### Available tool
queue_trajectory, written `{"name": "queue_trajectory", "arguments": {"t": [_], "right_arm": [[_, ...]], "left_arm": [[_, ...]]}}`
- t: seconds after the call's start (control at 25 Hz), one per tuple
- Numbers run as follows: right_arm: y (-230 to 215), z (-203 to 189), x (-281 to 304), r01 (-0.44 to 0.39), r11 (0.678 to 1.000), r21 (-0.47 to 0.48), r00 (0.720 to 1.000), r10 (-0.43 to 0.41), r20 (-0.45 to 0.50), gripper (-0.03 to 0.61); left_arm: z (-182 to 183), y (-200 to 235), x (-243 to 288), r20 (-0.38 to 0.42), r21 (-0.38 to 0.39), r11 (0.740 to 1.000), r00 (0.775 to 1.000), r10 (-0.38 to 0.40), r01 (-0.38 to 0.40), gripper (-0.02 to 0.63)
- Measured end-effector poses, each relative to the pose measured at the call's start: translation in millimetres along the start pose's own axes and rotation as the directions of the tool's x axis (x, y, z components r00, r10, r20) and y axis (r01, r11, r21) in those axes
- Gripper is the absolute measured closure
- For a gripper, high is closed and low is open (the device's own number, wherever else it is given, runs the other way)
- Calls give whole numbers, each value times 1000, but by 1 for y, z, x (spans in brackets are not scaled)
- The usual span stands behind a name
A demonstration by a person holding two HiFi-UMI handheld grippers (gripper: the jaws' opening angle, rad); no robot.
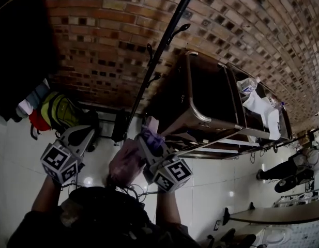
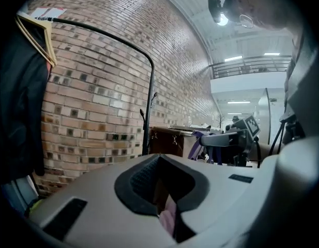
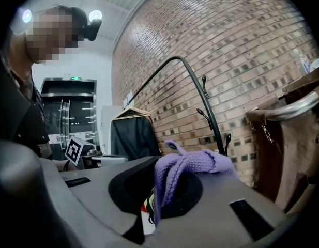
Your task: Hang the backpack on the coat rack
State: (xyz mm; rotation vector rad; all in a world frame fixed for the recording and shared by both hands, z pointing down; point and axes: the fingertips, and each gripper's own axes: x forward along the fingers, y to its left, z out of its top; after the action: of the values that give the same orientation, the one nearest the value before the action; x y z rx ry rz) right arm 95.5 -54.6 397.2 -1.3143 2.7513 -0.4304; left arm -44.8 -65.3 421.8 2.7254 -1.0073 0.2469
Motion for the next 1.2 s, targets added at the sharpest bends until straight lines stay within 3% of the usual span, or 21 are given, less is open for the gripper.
{"name": "queue_trajectory", "arguments": {"t": [0.2,0.4,0.64,0.76,1.2], "right_arm": [[-42,13,18,-35,999,-24,999,35,-9,569],[-81,28,38,-16,999,-30,1000,15,-20,569],[-126,40,68,26,999,-36,999,-27,-28,569],[-148,46,88,44,998,-35,998,-46,-34,569],[-228,67,165,105,993,-62,987,-111,-114,569]], "left_arm": [[10,8,38,23,-10,999,999,31,-31,588],[26,25,66,79,-2,999,996,43,-43,588],[24,47,107,21,-19,1000,1000,11,-11,588],[22,67,132,28,-16,1000,999,-18,18,588],[40,165,206,-16,-63,996,998,-63,61,588]]}}
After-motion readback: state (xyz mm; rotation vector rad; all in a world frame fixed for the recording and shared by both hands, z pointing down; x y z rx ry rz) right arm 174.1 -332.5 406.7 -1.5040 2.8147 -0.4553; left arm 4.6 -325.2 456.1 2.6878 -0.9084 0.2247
